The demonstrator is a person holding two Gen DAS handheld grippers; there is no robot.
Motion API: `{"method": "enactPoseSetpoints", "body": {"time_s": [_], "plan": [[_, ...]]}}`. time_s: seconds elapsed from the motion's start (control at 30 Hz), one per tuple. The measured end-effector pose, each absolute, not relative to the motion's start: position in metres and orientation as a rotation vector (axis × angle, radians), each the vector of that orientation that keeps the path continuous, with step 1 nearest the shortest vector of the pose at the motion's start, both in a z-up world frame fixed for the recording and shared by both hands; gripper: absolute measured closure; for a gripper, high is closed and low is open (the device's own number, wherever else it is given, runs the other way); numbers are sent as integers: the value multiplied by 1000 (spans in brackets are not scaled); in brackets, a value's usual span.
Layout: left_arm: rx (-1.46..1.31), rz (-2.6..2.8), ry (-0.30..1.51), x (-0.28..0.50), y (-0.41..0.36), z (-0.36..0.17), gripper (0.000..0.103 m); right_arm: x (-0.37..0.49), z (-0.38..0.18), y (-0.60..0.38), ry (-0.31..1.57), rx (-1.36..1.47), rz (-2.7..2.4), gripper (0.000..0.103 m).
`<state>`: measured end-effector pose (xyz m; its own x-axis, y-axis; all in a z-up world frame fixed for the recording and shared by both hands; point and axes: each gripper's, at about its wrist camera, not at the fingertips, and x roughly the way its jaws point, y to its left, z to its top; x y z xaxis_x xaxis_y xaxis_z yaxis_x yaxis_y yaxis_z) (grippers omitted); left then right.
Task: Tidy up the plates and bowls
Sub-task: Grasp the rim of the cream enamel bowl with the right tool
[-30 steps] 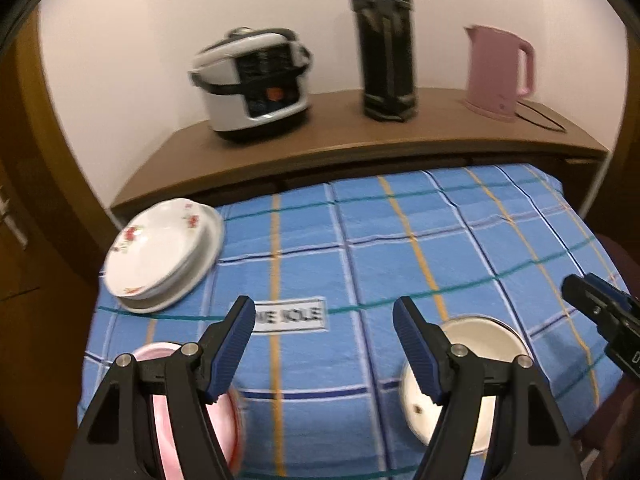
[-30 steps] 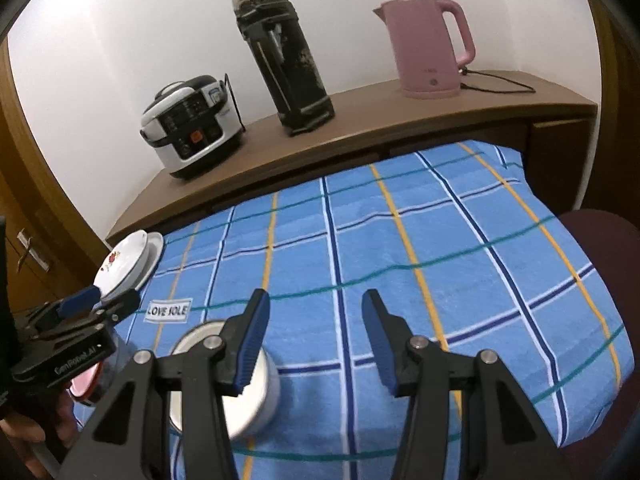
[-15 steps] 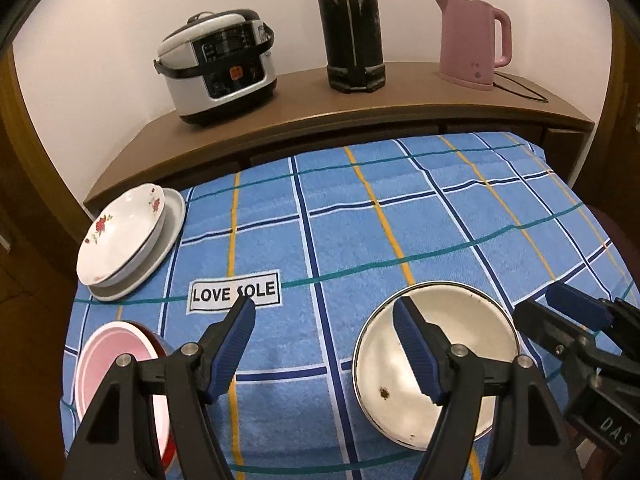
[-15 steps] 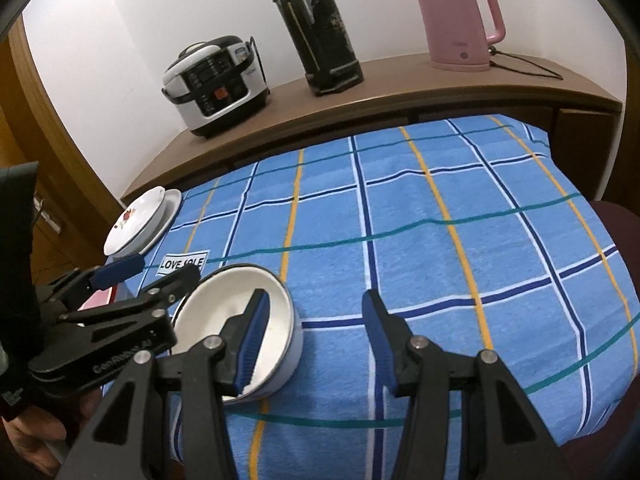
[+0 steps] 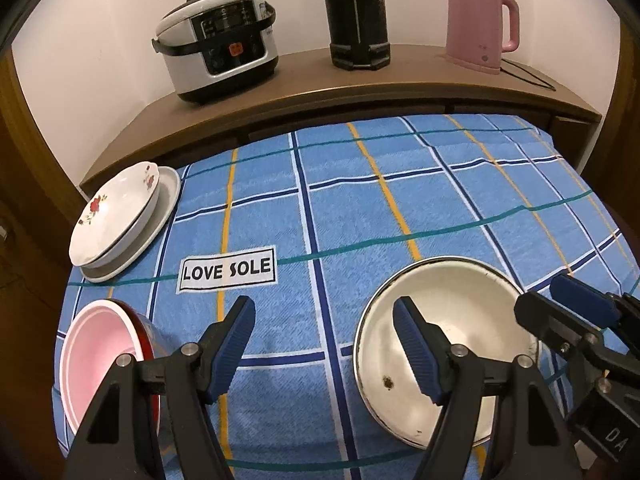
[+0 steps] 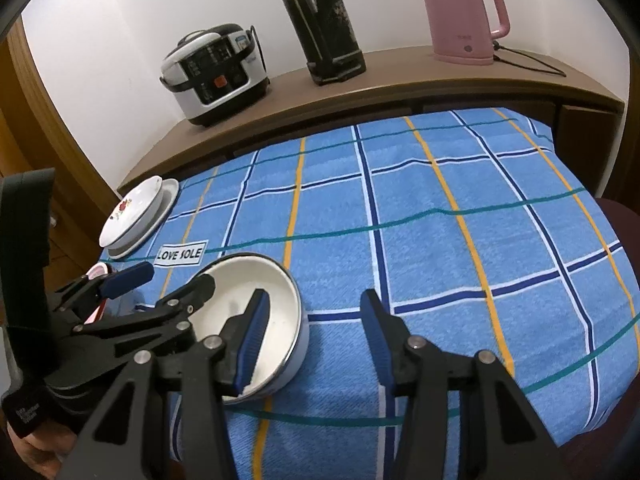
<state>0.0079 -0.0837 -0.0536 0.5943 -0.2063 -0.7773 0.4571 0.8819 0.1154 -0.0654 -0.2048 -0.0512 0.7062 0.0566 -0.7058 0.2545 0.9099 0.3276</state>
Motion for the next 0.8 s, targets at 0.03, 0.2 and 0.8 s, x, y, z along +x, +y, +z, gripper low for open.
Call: {"method": "enactPoseSetpoints", "body": {"time_s": [0.03, 0.2, 0.8], "plan": [[318, -391, 856, 8, -83, -55, 30, -65, -52, -206, 786, 430, -113, 58], [297, -388, 869, 11, -79, -59, 30, -63, -56, -206, 801, 439, -119, 61], [292, -439, 915, 18, -90, -77, 53, -42, -70, -191, 869, 401, -89, 85]]}}
